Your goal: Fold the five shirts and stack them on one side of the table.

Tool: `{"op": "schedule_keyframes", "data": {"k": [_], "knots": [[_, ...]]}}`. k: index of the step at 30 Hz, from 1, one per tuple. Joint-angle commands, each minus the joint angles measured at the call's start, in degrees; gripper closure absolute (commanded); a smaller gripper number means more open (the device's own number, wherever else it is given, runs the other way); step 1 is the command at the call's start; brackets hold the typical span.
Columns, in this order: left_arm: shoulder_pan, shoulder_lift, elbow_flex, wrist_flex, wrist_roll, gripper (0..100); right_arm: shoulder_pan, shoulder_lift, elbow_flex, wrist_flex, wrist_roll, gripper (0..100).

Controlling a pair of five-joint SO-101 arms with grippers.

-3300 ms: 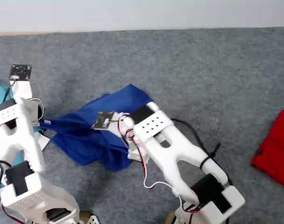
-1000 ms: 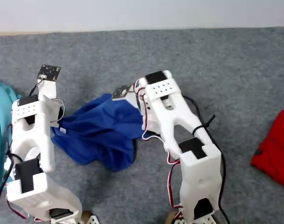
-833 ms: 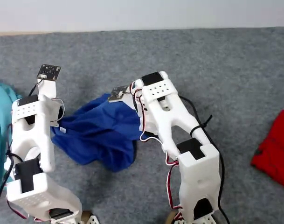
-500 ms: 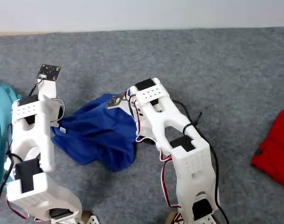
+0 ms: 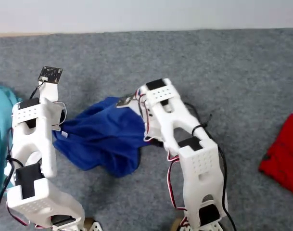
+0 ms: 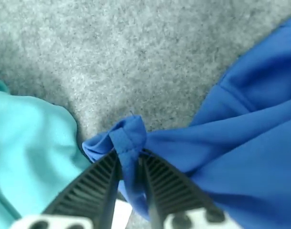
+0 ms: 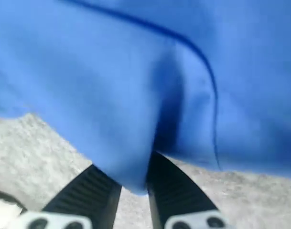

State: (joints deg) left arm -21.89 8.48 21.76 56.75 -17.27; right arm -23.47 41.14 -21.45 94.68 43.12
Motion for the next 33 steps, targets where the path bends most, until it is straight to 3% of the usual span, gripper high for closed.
{"op": "schedule_keyframes", "data": {"k": [1, 7, 18, 33], "knots": [[0.70, -4.84, -3.56, 2.73, 0.18, 100, 4.35, -6.20, -6.51, 4.70, -0.09, 98.7], [6.24, -16.00, -11.03, 15.65, 0.18, 100, 10.51, -16.75, -14.51, 7.96, 0.00, 98.7], [15.65, -35.43, -14.64, 16.18, 0.18, 100, 16.04, -42.24, -14.95, 4.79, 1.67, 98.7], [15.65, -53.45, -15.16, -6.86, -0.18, 100, 28.53, -64.22, -14.95, -5.93, 1.67, 98.7]]}}
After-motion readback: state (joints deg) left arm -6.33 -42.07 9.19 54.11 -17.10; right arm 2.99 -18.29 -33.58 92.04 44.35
